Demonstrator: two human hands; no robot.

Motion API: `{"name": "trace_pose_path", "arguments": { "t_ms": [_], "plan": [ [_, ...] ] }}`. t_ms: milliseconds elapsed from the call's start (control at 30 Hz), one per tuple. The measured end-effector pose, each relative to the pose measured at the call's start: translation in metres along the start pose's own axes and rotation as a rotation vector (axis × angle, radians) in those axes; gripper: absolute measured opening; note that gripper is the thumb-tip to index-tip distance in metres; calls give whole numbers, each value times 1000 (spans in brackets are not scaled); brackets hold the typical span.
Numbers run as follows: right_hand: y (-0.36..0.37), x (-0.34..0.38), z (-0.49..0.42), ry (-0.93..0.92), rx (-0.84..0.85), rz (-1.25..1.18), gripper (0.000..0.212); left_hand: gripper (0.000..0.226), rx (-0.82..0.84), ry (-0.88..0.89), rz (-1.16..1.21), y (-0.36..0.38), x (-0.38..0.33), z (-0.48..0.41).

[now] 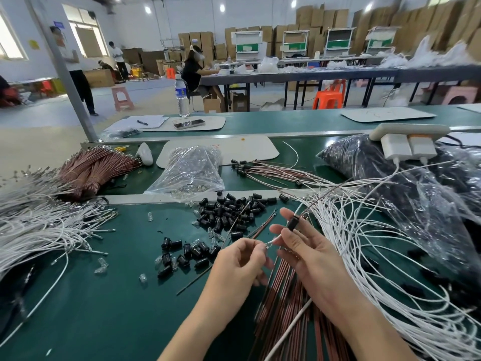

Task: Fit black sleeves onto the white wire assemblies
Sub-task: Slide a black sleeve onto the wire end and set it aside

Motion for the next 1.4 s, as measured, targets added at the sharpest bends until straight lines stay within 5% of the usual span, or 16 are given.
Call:
{"name": "trace_pose_path", "arguments": {
  "t_ms": [300, 700, 967, 1400],
  "plan": [
    [6, -10, 3, 5, -27, 301, 15, 14, -34, 22, 17, -6, 2, 0],
    [-4, -7, -2, -5, -79, 237, 29, 14, -59, 53, 104, -4, -3, 0],
    [0, -4, 2, -47, -92, 335, 14, 16, -53, 61, 75, -2, -2, 1],
    [7, -4, 3, -76, -64, 448, 24, 11, -66, 76, 36, -3, -4, 2]
  ]
}}
Point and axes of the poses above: each hand's wrist, its own z-axis away from the middle knuckle, its own y-axis out of the palm, x = y × z, the point moved 9 cm from there along -z, towards the middle knuckle, and after that the axes turned 11 degrees about y, right-handed, at the moved point
